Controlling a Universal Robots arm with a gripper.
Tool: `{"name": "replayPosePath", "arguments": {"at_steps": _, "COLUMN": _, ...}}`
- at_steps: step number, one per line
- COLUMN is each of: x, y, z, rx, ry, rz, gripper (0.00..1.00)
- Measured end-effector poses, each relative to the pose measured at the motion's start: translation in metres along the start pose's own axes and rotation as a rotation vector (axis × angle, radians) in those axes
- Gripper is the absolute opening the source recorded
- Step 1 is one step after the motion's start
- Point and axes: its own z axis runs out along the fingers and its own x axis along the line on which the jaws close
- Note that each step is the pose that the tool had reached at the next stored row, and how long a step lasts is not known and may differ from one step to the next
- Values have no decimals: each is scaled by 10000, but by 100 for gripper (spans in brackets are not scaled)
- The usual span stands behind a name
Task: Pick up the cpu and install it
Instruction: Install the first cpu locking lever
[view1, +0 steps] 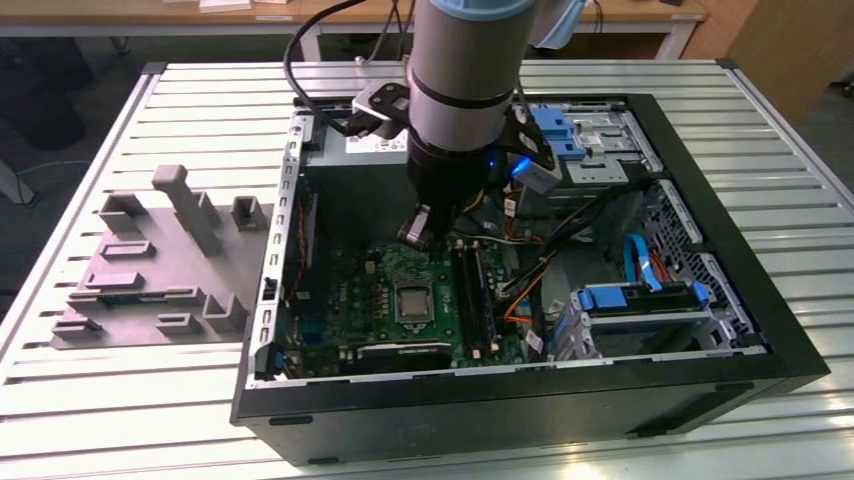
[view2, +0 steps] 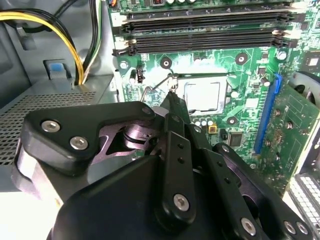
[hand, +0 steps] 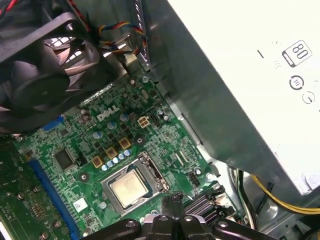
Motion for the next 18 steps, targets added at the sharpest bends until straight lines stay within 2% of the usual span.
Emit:
{"name": "replayPosePath", "arguments": {"at_steps": 7, "x": -73, "y": -105, "z": -8, "rx": -58, "ry": -85, "rz": -5, "gripper": 11}}
{"name": "replayPosePath", "arguments": {"at_steps": 10, "x": -106, "y": -138, "z": -10, "rx": -68, "ry": -98, "rz": -7, "gripper": 11}}
{"name": "replayPosePath", "arguments": {"at_steps": 18, "x": -199, "y": -132, "z": -9, "rx": -69, "ry": -100, "rz": -7, "gripper": 11}}
